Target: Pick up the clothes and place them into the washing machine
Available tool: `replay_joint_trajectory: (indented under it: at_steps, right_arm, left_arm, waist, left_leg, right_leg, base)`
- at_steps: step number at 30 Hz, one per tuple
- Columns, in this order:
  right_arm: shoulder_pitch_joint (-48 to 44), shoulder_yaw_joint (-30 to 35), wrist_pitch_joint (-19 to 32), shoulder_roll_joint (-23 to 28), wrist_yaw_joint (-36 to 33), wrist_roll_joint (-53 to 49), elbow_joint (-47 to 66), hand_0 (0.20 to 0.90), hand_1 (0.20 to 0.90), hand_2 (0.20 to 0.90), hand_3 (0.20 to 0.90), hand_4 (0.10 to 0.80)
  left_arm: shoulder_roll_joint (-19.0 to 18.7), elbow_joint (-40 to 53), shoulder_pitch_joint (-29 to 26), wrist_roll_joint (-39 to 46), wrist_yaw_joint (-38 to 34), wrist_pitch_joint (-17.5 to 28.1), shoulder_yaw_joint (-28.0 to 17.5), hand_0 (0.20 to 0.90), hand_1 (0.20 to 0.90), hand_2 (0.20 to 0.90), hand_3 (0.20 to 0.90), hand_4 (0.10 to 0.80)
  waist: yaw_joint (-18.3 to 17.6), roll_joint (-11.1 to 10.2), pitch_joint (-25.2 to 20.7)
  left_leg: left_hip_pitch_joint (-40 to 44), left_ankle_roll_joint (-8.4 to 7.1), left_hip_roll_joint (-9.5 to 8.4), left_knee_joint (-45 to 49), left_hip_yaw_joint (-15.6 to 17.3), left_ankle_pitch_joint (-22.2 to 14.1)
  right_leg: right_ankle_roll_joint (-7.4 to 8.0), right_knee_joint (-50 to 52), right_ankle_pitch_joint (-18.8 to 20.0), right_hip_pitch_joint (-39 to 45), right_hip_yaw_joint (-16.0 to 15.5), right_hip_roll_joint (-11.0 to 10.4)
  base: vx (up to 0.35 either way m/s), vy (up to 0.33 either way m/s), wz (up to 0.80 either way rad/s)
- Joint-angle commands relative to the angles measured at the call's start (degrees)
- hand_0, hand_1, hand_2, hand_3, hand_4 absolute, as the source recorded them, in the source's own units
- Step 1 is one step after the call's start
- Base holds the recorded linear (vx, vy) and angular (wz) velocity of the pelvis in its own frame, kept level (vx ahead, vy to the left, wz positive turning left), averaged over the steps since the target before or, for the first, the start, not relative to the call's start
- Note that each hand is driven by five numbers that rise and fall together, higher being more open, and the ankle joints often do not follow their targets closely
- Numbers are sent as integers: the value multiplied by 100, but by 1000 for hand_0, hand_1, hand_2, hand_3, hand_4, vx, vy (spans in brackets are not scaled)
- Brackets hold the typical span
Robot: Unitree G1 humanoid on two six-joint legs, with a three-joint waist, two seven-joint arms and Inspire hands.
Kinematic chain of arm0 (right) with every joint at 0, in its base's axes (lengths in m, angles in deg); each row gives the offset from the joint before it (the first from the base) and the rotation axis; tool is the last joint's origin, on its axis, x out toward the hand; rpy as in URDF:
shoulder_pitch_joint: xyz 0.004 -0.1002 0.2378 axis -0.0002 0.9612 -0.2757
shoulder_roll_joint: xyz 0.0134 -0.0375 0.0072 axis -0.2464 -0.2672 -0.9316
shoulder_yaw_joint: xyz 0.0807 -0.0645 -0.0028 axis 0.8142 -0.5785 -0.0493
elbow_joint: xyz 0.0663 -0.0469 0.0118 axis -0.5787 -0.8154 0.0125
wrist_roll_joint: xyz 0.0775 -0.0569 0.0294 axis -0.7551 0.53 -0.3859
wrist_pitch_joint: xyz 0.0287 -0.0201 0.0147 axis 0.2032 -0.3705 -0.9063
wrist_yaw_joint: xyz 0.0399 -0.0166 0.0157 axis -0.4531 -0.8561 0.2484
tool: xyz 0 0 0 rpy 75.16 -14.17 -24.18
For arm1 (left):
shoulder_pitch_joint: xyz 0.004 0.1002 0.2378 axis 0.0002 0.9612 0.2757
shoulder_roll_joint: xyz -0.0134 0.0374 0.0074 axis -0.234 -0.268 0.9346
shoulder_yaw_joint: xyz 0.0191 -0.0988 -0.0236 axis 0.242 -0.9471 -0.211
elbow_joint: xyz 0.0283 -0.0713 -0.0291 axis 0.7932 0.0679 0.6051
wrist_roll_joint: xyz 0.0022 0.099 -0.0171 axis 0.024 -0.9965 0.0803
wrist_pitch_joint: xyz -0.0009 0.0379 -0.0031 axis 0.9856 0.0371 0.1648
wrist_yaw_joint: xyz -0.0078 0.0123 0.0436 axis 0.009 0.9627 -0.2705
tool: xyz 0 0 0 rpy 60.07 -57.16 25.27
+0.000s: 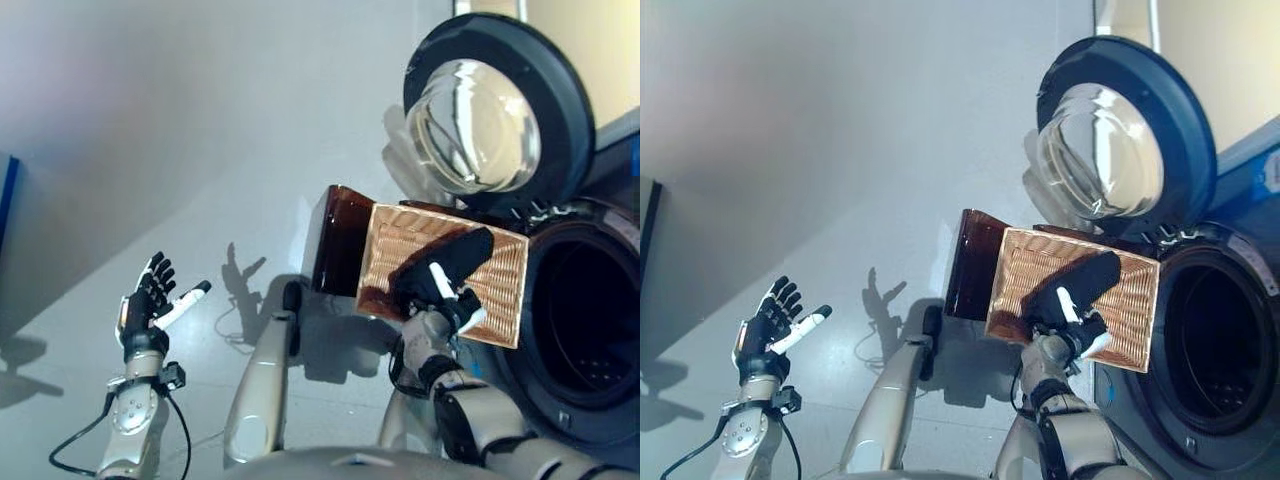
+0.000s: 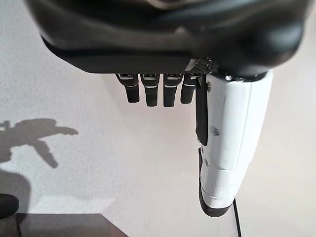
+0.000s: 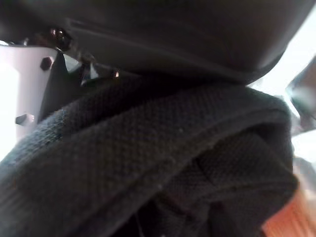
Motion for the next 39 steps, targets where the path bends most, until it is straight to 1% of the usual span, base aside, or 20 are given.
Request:
replay_joint_trajectory:
  at_steps: [1,4,6,7,10,13,14,15,16,22,28,30,31,32,33,34,35,37,38,39]
  right_arm:
    - [145,150,720,347,413,-306,575,200,200,200,200,300]
    - [376,298,819,383,902,-800,660,200,200,200,200,300]
    - [533,464,905,362,1415,-1350,825,200,200,200,200,300]
    - [579,557,920,394,1557,-1486,770,200,200,200,200,300]
    - [706,922,1078,352,2088,-2229,923,200,200,200,200,300]
    - [765,1074,1140,374,2310,-2507,958,200,200,200,200,300]
    - [798,1179,1188,370,2477,-2735,1054,200,200,200,200,300]
    - [833,1409,1310,402,2630,-2966,1163,200,200,200,200,300]
    - [858,1522,1355,407,2677,-3053,1176,200,200,200,200,300]
    - [730,1875,1568,558,2636,-3268,1062,200,200,200,200,300]
    - [490,2125,1691,897,2394,-3293,920,200,200,200,200,300]
    - [302,2259,1746,1138,2249,-3296,847,200,200,200,200,300]
    - [254,2300,1797,1193,2214,-3319,861,200,200,200,200,300]
    - [203,2321,1827,1264,2193,-3335,876,200,200,200,200,300]
    - [157,2370,1856,1328,2173,-3345,887,200,200,200,200,300]
    - [128,2415,1870,1377,2156,-3350,924,200,200,200,200,300]
    - [126,2471,1885,1399,2147,-3368,929,200,200,200,200,300]
    - [82,2456,1905,1436,2139,-3366,946,200,200,200,200,300]
    - [20,2479,1933,1551,2067,-3324,943,200,200,200,200,300]
    - [-34,2480,1945,1624,2013,-3286,958,200,200,200,200,300]
  left_arm:
    - [-131,123,27,235,56,558,-397,900,900,900,900,800]
    - [-4,68,-5,374,190,545,-396,900,900,900,900,800]
    - [96,36,-4,475,289,553,-402,900,900,900,900,800]
    - [132,59,1,485,323,540,-388,900,900,900,900,800]
    - [245,69,-6,584,450,567,-368,900,900,900,900,800]
    - [302,91,-11,642,526,560,-347,900,900,900,900,800]
    - [330,100,3,668,576,566,-329,900,900,900,900,800]
    - [416,40,4,753,671,578,-297,900,900,900,900,800]
    - [443,53,4,777,697,580,-276,900,900,900,900,800]
    - [485,66,23,850,761,611,-168,900,900,900,900,800]
    - [458,99,29,844,767,613,-71,900,900,900,900,800]
    - [423,109,38,827,759,625,-32,900,900,900,900,800]
    - [412,93,30,833,755,629,-12,900,900,900,900,800]
    - [395,67,30,835,758,619,2,900,900,900,900,800]
    - [383,14,12,832,750,612,-4,900,900,900,900,800]
    - [370,-6,6,832,747,609,-28,900,900,900,900,800]
    - [366,-17,23,836,744,605,-41,900,900,900,900,800]
    - [359,-12,42,861,742,600,-63,900,900,900,900,800]
    - [328,-1,83,878,740,603,-104,900,900,900,900,800]
    - [322,4,99,886,734,601,-122,900,900,900,900,800]
  waist:
    - [44,24,-125]
    - [-17,26,-189]
    - [-60,40,-225]
    - [-74,60,-246]
    - [-127,124,-273]
    - [-162,172,-287]
    - [-181,206,-299]
    - [-257,286,-324]
    - [-283,314,-334]
    - [-327,418,-400]
    - [-344,484,-414]
    - [-330,551,-373]
    - [-341,567,-338]
    - [-356,578,-311]
    - [-359,599,-283]
    - [-361,618,-258]
    - [-379,626,-231]
    - [-376,647,-213]
    - [-377,659,-179]
    - [-372,668,-169]
  left_leg:
    - [171,-221,62,-567,-110,109]
    - [413,-242,84,-864,-87,210]
    - [566,-264,117,-1053,-69,285]
    - [608,-259,115,-1125,-62,346]
    - [723,-279,133,-1177,-40,327]
    - [725,-277,130,-1178,-37,369]
    - [754,-280,136,-1167,-35,346]
    - [778,-285,142,-1173,-20,346]
    - [791,-285,142,-1186,-15,339]
    - [818,-290,156,-1238,21,342]
    - [763,-288,168,-1178,51,295]
    - [678,-295,164,-1016,48,238]
    - [647,-294,157,-878,44,127]
    - [602,-292,164,-814,41,149]
    - [564,-300,164,-667,45,48]
    - [504,-305,184,-610,40,81]
    - [492,-320,189,-491,28,-30]
    - [439,-324,205,-428,28,1]
    - [405,-341,233,-288,28,-113]
    - [372,-345,250,-228,29,-132]
  right_leg:
    - [-357,-716,1013,54,-175,29]
    - [-340,-921,1057,229,-186,34]
    - [-320,-1039,1073,340,-189,31]
    - [-316,-1063,1124,343,-191,27]
    - [-304,-1043,1052,389,-164,11]
    - [-309,-1029,1089,349,-123,14]
    - [-308,-1011,1054,361,-103,11]
    - [-305,-987,1038,330,-51,28]
    - [-303,-980,1025,317,-37,34]
    - [-302,-1004,1003,292,17,47]
    - [-311,-921,975,160,97,69]
    - [-321,-772,906,72,156,87]
    - [-331,-636,788,43,181,95]
    - [-346,-575,801,4,208,108]
    - [-359,-415,685,-40,231,115]
    - [-381,-351,692,-103,250,128]
    - [-398,-192,570,-124,272,138]
    - [-417,-104,585,-197,294,161]
    - [-436,80,441,-266,317,177]
    - [-443,161,401,-309,328,187]
  base:
    - [46,1,-11]
    - [69,-7,-9]
    - [55,-6,-3]
    - [58,-8,-8]
    - [43,6,-11]
    - [10,2,-1]
    - [37,25,-1]
    - [46,35,-2]
    - [41,40,-7]
    - [7,3,-3]
    - [-2,-3,-7]
    - [-14,-5,-5]
    - [-35,3,-5]
    - [-17,-10,-6]
    - [-62,-9,-4]
    - [0,0,0]
    - [-46,-14,-3]
    - [0,0,0]
    - [0,0,0]
    - [0,0,0]
